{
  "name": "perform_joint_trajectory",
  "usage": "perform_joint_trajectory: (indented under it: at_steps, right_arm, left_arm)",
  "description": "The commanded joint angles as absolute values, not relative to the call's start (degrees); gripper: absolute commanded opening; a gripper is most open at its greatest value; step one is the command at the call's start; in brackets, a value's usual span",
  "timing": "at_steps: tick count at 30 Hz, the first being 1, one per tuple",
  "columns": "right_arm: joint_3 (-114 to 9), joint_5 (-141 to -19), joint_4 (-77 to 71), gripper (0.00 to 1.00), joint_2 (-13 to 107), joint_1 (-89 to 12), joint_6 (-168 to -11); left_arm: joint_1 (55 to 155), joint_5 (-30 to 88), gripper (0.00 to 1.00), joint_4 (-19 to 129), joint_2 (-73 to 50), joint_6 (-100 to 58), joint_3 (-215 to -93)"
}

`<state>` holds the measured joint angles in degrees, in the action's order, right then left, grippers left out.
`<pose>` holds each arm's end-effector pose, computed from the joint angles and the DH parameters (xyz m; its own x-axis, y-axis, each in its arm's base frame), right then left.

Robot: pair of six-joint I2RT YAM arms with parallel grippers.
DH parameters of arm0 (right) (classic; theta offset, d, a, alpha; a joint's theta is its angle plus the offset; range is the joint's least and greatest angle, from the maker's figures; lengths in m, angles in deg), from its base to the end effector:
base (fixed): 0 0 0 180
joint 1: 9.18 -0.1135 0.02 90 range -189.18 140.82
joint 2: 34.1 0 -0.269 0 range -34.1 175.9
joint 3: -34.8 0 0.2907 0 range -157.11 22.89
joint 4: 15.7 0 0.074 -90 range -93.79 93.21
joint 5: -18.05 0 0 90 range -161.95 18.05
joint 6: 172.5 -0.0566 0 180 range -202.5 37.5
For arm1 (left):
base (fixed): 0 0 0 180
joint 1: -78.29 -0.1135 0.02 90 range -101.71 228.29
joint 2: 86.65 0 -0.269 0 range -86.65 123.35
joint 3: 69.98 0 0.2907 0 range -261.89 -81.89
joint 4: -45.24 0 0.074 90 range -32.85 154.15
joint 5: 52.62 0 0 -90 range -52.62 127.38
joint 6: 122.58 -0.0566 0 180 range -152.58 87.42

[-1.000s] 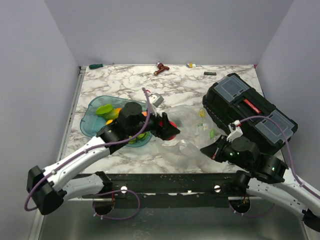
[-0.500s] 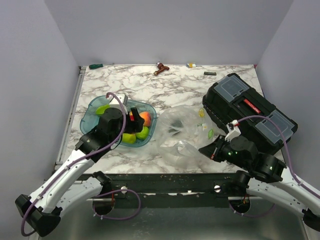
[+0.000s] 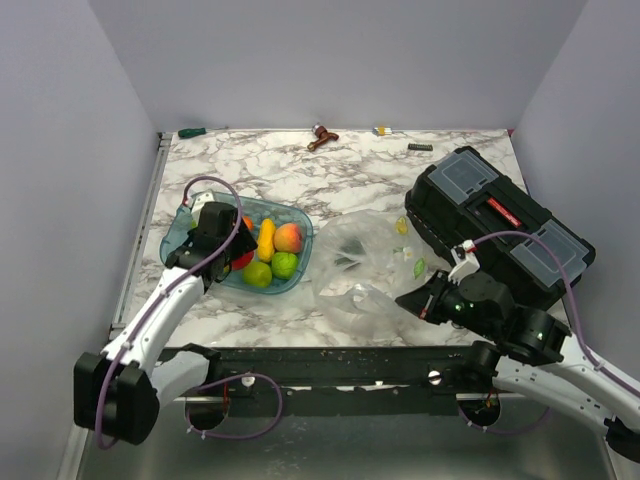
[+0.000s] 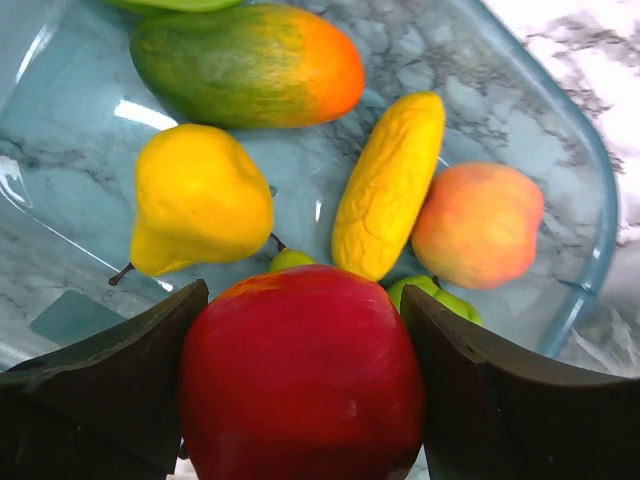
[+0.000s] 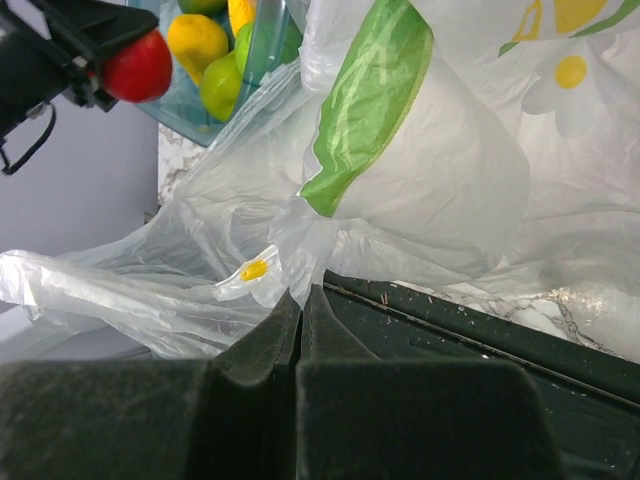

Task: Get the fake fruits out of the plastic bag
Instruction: Place the fake fruit in the bin, then adjust the plastic bag at the center of the board.

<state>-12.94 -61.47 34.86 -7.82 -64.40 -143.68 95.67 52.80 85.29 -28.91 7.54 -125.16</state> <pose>0.1012 0.1277 0.2759 -0.7619 0.4132 -0.4987 -0.1026 0.6833 0.7229 0.2540 -0.0637 0.2410 -0.5593 -0.4759 -0.6788 -0.3390 0.8785 -0.3366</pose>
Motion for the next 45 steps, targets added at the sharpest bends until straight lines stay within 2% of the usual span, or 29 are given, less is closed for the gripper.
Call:
perform_joint_trajectory:
  at_steps: [1, 6, 7, 9, 13, 19, 21, 25, 27, 33, 35, 40, 45]
  right_arm:
    - [-12.6, -62.4, 34.6, 0.01, -9.2, -64.5, -143.7]
    - [-12.5, -62.7, 35.4, 0.01, -10.3, -64.5, -144.8]
    - [-12.5, -62.7, 35.6, 0.01, -10.4, -64.5, -144.9]
    - [-12.6, -62.6, 36.0, 0.01, -10.8, -64.5, -144.9]
    - [-13.0, -62.3, 36.6, 0.01, -10.9, -64.5, -145.2]
    - [-12.4, -62.4, 35.8, 0.01, -10.5, -64.5, -144.8]
    - [-12.2, -62.8, 35.2, 0.01, -10.1, -64.5, -144.8]
    - [-11.8, -63.6, 33.8, 0.01, -9.6, -64.5, -144.4]
    - [-11.6, -63.4, 33.7, 0.01, -9.2, -64.5, -144.2]
    - [-11.6, -65.1, 32.2, 0.01, -7.4, -64.5, -141.8]
    - [-11.9, -65.2, 32.8, 0.01, -6.1, -64.5, -140.9]
    - [-14.4, -65.1, 38.9, 0.01, 1.1, -64.5, -138.4]
    - [-13.7, -64.8, 40.1, 0.01, 6.2, -64.5, -138.0]
  left_arm:
    - [92.0, 45.7, 0.25, 82.5, -19.6, 10.9, -127.5]
    - [91.3, 41.3, 0.28, 82.6, -13.6, 10.1, -130.4]
    - [91.3, 41.2, 0.32, 82.1, -13.6, 9.8, -130.2]
    - [91.2, 42.3, 0.49, 80.9, -14.2, 9.5, -129.3]
    - [90.2, 44.4, 0.73, 82.4, -14.9, 9.4, -128.9]
    - [89.8, 45.0, 0.89, 84.3, -16.6, 9.0, -128.2]
    - [89.7, 45.1, 0.98, 85.2, -18.1, 9.0, -128.1]
    - [89.7, 44.2, 0.99, 86.3, -21.4, 7.7, -128.5]
    - [89.7, 39.4, 0.98, 85.3, -23.1, 5.9, -128.5]
    - [90.9, 8.2, 0.9, 67.8, -31.8, 4.9, -121.5]
    - [94.2, 3.3, 0.9, 61.8, -34.1, 6.6, -119.4]
    - [107.1, 6.9, 0.88, 60.1, -35.2, 6.0, -120.2]
    - [115.4, 8.2, 0.85, 57.4, -29.9, 5.1, -120.6]
